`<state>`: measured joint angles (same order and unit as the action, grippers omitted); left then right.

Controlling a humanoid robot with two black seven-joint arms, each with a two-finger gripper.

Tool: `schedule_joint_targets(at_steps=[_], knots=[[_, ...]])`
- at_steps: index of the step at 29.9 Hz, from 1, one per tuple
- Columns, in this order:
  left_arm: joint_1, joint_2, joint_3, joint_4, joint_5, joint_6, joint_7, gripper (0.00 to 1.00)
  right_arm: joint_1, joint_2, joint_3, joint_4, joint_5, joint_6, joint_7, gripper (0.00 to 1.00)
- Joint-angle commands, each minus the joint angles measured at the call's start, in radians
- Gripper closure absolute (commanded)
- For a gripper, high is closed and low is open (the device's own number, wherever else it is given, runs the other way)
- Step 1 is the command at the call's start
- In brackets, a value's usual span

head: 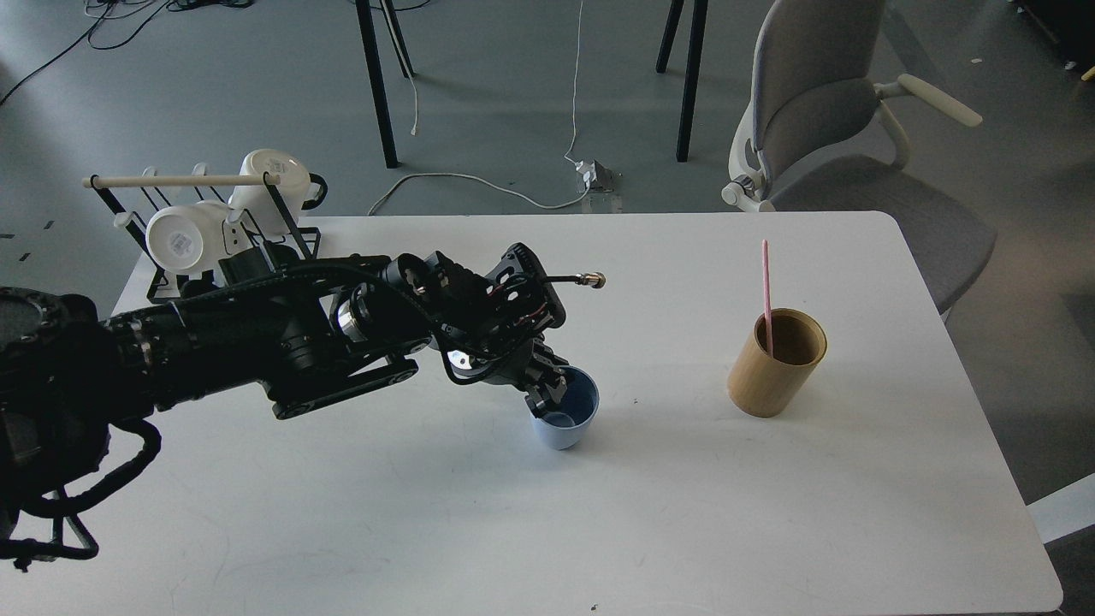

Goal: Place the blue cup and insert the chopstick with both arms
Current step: 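Open the left gripper and lift it back to rest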

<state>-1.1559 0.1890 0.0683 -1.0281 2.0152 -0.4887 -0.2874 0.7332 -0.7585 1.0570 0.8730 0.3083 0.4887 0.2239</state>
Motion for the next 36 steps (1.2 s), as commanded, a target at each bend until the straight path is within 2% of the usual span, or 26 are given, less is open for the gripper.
schedule_joint_targets(at_steps=[1,4,8,15,21,27,31,36], knots=[[-0.008,0.010,-0.030,-0.007,-0.019,0.000,-0.007,0.51,0.000,-0.001,-0.003,0.000,0.000,0.000,-0.001,0.00],[-0.011,0.026,-0.086,-0.013,-0.065,0.000,-0.010,0.50,-0.003,-0.034,-0.018,0.018,-0.006,0.000,-0.001,0.00],[-0.007,0.085,-0.237,-0.023,-0.180,0.000,-0.012,0.48,-0.006,-0.117,-0.106,0.073,-0.050,0.000,0.000,0.00],[0.074,0.161,-0.546,-0.033,-0.628,0.000,-0.016,0.24,-0.006,-0.274,-0.157,0.256,-0.340,-0.061,0.000,0.01],[0.134,0.201,-0.672,0.025,-1.126,0.000,-0.018,0.02,-0.005,-0.395,-0.230,0.434,-0.635,-0.197,-0.001,0.01],[0.159,0.161,-0.765,0.218,-1.691,0.000,-0.016,0.01,0.031,-0.394,-0.256,0.466,-1.024,-0.239,0.000,0.01],[0.168,0.136,-0.835,0.273,-1.860,0.000,-0.013,0.01,0.031,-0.346,-0.261,0.488,-1.329,-0.245,0.002,0.01],[0.209,0.138,-0.927,0.325,-1.969,0.000,0.004,0.01,0.018,-0.276,-0.296,0.489,-1.566,-0.246,0.003,0.03]])
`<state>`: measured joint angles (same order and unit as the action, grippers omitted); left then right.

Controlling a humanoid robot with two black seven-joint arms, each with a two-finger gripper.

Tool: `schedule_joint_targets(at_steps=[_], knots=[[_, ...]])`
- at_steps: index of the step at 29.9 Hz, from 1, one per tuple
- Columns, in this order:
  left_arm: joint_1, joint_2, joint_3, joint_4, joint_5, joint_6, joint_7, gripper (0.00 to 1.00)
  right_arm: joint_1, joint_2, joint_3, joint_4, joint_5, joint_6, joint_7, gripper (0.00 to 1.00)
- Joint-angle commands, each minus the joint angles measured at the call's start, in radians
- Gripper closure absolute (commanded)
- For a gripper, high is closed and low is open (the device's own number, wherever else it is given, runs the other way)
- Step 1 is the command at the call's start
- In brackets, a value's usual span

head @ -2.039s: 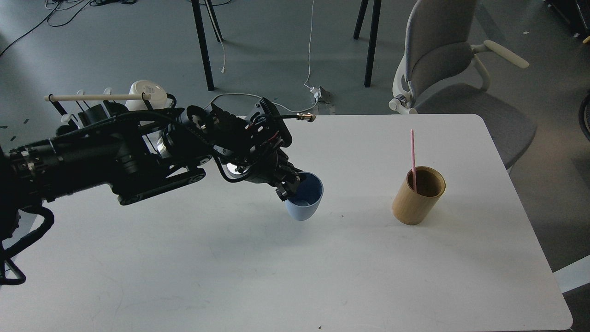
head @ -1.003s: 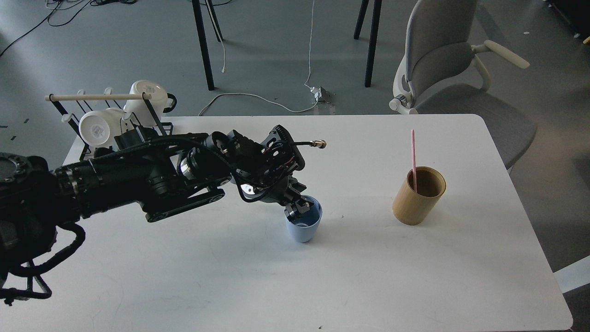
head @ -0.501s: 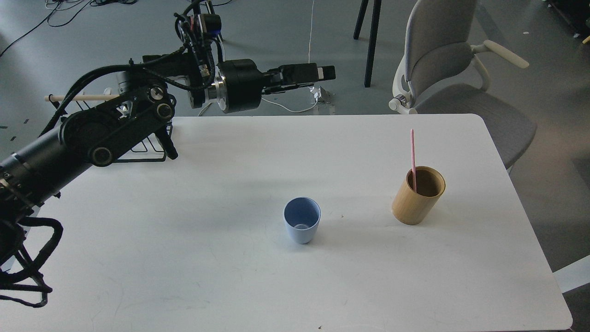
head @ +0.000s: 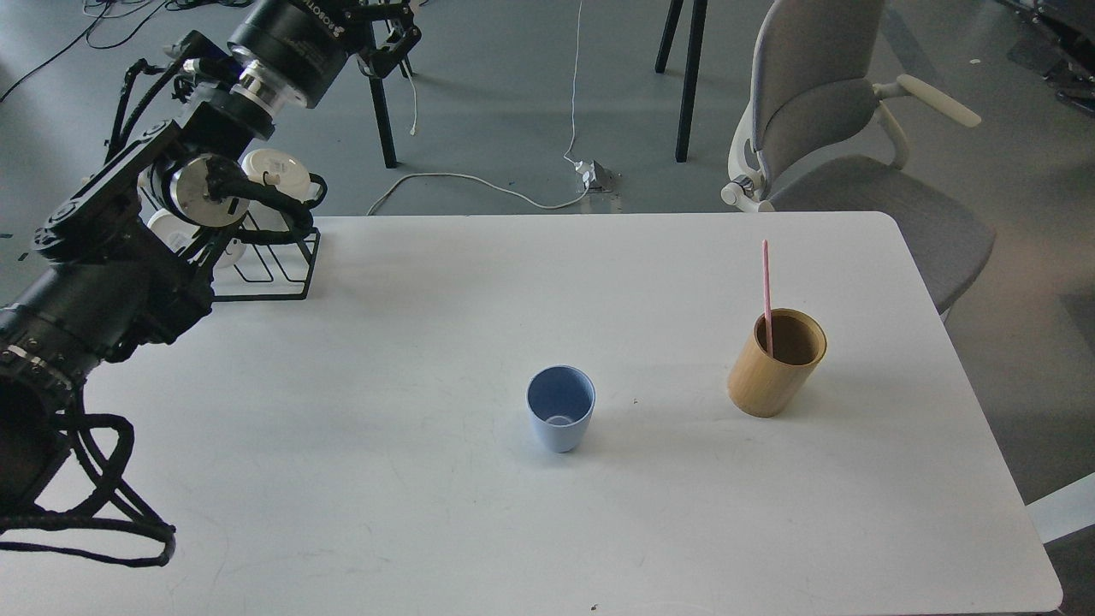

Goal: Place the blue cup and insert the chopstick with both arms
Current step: 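Open the left gripper and lift it back to rest, then reach the right gripper to the pink stick in the tan cup and grasp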

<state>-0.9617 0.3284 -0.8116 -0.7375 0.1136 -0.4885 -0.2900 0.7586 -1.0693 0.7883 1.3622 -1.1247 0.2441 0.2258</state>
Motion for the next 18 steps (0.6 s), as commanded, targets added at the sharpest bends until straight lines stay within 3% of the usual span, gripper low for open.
schedule_joint_targets(at_steps=[1,12,18], knots=[[0.026,-0.006,-0.067,0.043,-0.110,0.000,0.008,0.01,-0.004,0.049,-0.046,0.000,-0.186,-0.003,0.004,0.04],[0.084,0.003,-0.127,0.044,-0.212,0.000,0.019,0.01,0.001,0.115,-0.276,-0.002,-0.552,-0.083,0.023,0.08],[0.093,0.003,-0.127,0.044,-0.210,0.000,0.019,0.01,0.002,0.201,-0.363,-0.067,-0.661,-0.129,0.032,0.31]])
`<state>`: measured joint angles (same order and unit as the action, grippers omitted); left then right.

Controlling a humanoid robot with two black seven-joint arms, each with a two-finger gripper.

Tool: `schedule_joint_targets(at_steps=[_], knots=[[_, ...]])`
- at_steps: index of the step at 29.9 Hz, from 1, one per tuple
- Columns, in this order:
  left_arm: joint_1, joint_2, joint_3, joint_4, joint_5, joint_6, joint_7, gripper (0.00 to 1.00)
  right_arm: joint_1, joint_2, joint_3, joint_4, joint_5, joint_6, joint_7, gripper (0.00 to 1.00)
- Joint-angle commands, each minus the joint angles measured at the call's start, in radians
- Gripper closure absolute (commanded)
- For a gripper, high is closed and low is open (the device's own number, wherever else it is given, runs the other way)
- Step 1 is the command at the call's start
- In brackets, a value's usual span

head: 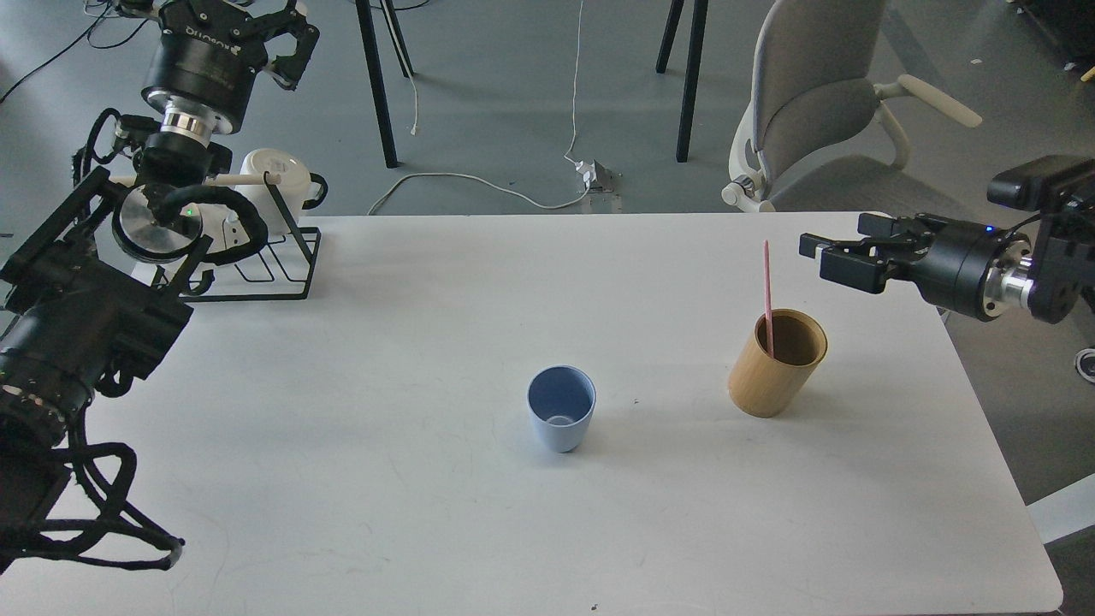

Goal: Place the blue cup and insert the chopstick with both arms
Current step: 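Reach the right gripper to the pink stick in the tan cup and grasp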

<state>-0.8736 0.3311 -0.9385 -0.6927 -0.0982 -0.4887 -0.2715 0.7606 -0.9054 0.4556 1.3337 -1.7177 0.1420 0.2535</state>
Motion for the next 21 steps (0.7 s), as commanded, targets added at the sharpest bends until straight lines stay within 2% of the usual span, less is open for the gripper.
schedule_joint_targets(at_steps=[1,6,14,19,21], knots=[[0.008,0.000,0.000,-0.001,0.003,0.000,0.000,0.01,0.000,0.055,-0.035,-0.053,-0.080,-0.036,0.007,0.33],[0.012,0.000,0.001,-0.001,0.005,0.000,-0.002,0.01,-0.001,0.125,-0.041,-0.080,-0.091,-0.045,0.010,0.35],[0.012,0.006,0.014,-0.001,0.006,0.000,0.000,0.01,0.006,0.171,-0.078,-0.157,-0.128,-0.047,0.010,0.47],[0.012,0.005,0.014,-0.001,0.008,0.000,0.000,0.01,0.003,0.174,-0.084,-0.157,-0.131,-0.047,0.010,0.64],[0.012,0.006,0.015,-0.001,0.009,0.000,0.000,0.01,0.002,0.177,-0.084,-0.159,-0.135,-0.048,0.010,0.66]])
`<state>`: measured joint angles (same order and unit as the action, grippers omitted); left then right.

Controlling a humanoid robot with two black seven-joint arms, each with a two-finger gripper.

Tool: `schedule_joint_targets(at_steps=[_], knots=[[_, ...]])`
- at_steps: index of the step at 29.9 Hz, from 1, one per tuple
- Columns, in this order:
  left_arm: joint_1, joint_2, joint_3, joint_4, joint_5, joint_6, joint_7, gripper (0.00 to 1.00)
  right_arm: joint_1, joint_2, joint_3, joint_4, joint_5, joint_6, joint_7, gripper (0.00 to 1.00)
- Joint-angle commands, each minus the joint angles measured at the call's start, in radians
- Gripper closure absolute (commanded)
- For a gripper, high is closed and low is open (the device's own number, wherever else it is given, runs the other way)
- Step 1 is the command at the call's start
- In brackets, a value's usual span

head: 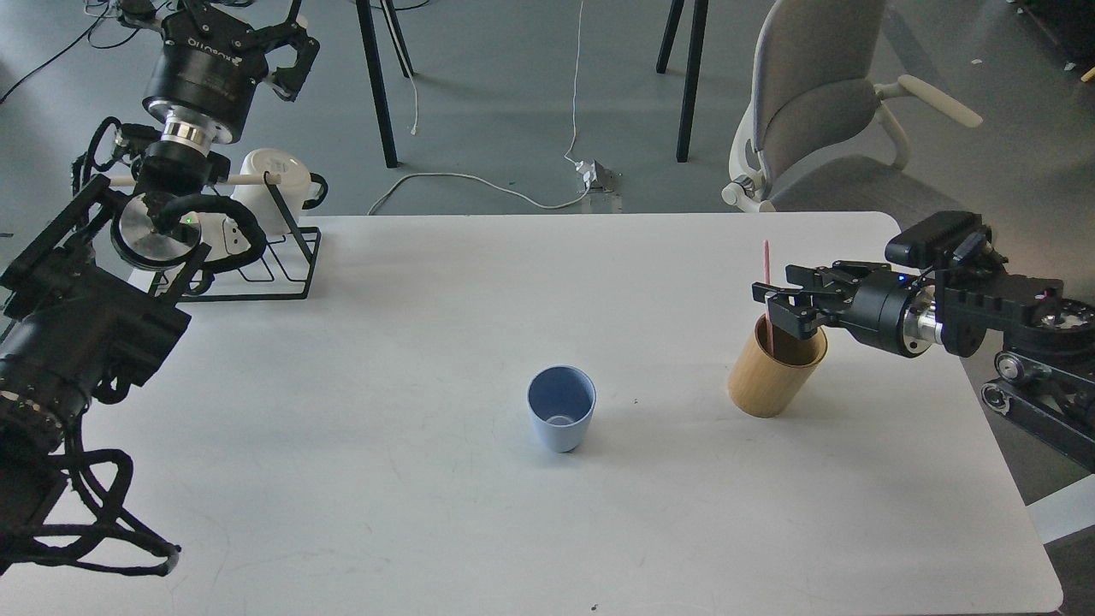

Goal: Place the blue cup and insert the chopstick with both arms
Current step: 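Reach the right gripper to the pink stick in the tan cup and grasp, then lift the pink stick up out of the tan cup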

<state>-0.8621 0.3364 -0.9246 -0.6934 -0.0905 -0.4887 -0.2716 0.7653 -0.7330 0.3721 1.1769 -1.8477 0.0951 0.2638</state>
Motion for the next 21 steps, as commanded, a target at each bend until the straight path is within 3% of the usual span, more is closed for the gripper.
schedule_joint_targets(at_steps=[1,8,15,21], knots=[[0.000,0.001,0.001,0.000,0.002,0.000,0.000,0.01,-0.003,0.010,-0.001,0.000,-0.005,-0.002,0.000,0.66],[0.002,0.001,0.003,-0.009,0.003,0.000,0.000,0.01,-0.003,0.024,-0.002,-0.002,-0.021,-0.003,0.000,0.76],[0.002,0.001,0.001,-0.009,0.003,0.000,-0.003,0.01,-0.006,0.021,-0.002,0.000,-0.027,-0.003,0.005,0.99],[-0.001,0.000,0.001,-0.011,0.003,0.000,-0.011,0.01,0.002,0.009,-0.027,0.006,-0.041,-0.040,0.038,1.00]])
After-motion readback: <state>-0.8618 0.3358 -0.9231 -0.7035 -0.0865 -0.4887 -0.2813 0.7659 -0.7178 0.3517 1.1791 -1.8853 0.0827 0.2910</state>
